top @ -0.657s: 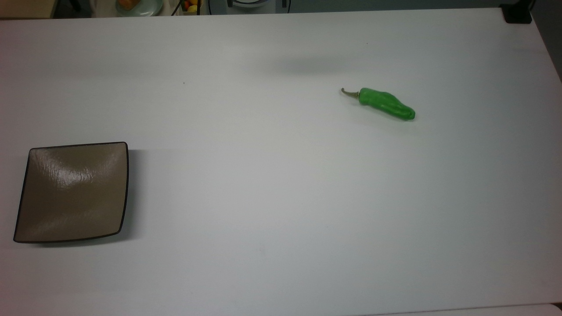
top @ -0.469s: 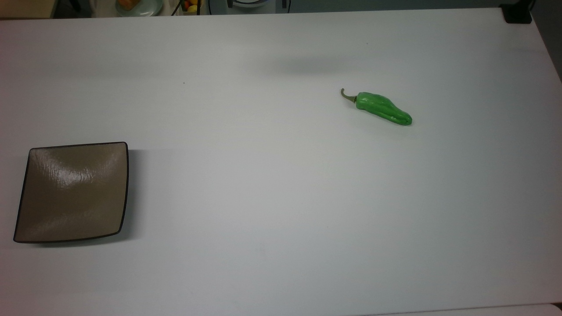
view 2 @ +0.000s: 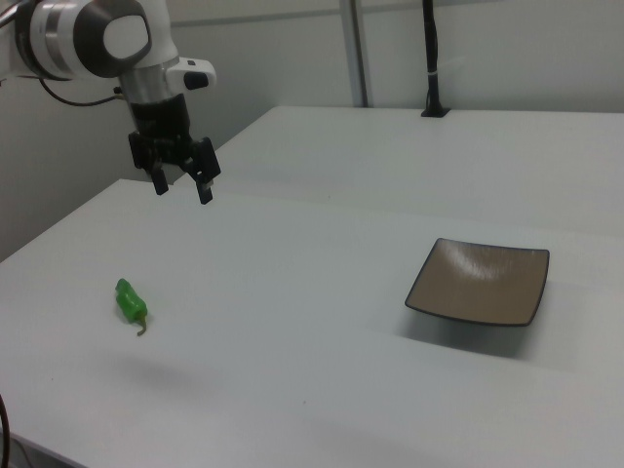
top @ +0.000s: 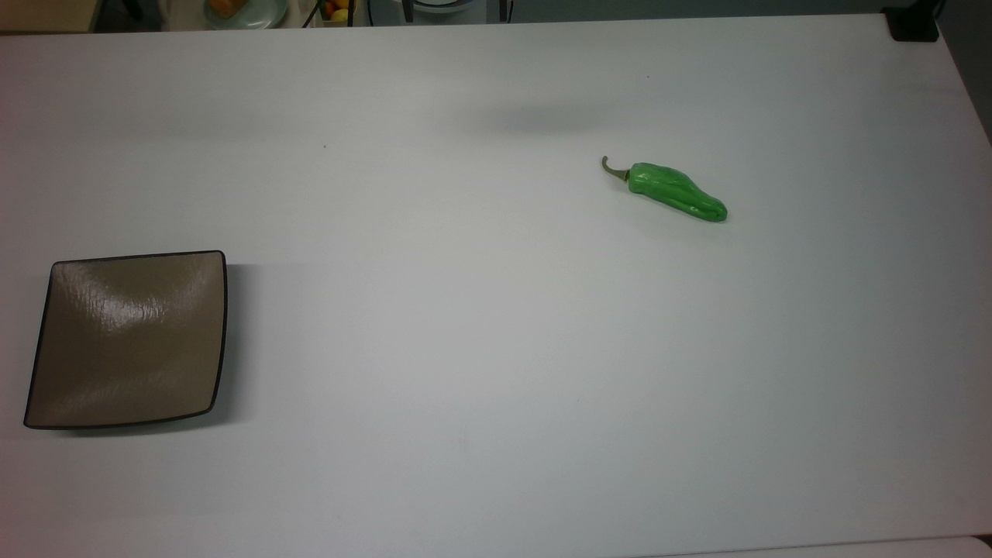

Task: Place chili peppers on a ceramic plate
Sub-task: 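Move the open gripper over the green chili pepper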

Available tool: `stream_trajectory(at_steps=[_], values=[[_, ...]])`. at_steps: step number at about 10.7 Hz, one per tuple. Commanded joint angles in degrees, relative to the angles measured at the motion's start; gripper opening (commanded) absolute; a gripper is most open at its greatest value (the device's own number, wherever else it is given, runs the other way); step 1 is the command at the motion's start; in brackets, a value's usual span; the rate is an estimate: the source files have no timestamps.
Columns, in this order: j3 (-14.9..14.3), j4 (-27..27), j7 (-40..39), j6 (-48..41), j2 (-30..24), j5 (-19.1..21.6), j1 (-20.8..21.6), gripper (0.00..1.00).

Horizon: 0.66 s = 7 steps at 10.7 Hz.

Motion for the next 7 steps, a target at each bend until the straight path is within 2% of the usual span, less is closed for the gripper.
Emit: stream_trajectory(at_steps=[1,3,7], values=[[0.4,-1.3,-11.8,1.6,-0.3,0.5,0.7,1.00],[3.1,-1.3,-22.9,1.6,0.7,0.5,0.6,1.00],[12.6,-1.3,-23.9,1.7,3.5,0.7,0.7,1.00]])
